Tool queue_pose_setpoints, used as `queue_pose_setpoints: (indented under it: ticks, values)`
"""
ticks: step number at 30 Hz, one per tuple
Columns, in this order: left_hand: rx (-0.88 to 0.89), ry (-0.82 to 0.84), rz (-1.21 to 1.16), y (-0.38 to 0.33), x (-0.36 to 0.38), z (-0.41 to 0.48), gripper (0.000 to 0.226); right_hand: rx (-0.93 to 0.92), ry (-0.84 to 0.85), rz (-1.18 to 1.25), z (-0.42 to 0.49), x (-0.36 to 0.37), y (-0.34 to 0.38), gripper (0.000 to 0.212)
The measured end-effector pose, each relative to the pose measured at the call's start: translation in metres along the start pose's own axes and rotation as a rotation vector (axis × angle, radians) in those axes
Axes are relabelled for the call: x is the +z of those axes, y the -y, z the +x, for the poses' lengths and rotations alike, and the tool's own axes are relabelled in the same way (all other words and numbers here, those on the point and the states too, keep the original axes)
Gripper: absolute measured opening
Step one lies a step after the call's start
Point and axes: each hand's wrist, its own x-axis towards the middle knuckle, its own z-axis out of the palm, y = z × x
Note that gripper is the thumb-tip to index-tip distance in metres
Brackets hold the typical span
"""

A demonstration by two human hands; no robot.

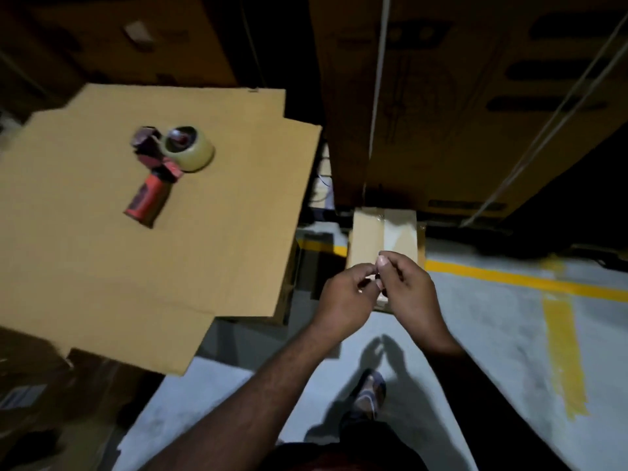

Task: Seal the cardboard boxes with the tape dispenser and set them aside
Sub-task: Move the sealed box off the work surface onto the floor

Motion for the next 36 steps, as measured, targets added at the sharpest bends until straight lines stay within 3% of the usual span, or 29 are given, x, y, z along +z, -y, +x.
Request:
queue_pose_setpoints:
  ticks: [9, 12, 15, 25, 36]
  values:
    - [0.147, -0.199, -0.085, 0.019, -0.117, -0.127, 0.031, -0.241, 0.116, -0.037, -0.073, 0.085, 0.084, 0.019]
    - [0.094, -0.379, -0.185, 0.052, -0.162, -0.177, 0.028, -0.289, 0.225, -0.051, -0.111, 0.141, 0.098, 0.012]
    - [0.054, -0.537, -0.208, 0.089, -0.2, -0.236, 0.04, -0.335, 0.337, -0.077, -0.152, 0.202, 0.102, 0.012]
    - [-0.183, -0.92, -0.303, 0.219, -0.292, -0.409, 0.025, -0.397, 0.754, -0.128, -0.285, 0.384, 0.105, 0.017]
    - [-0.358, -1.205, -0.399, 0.305, -0.381, -0.469, 0.027, -0.423, 1.096, -0.251, -0.337, 0.552, 0.108, 0.027]
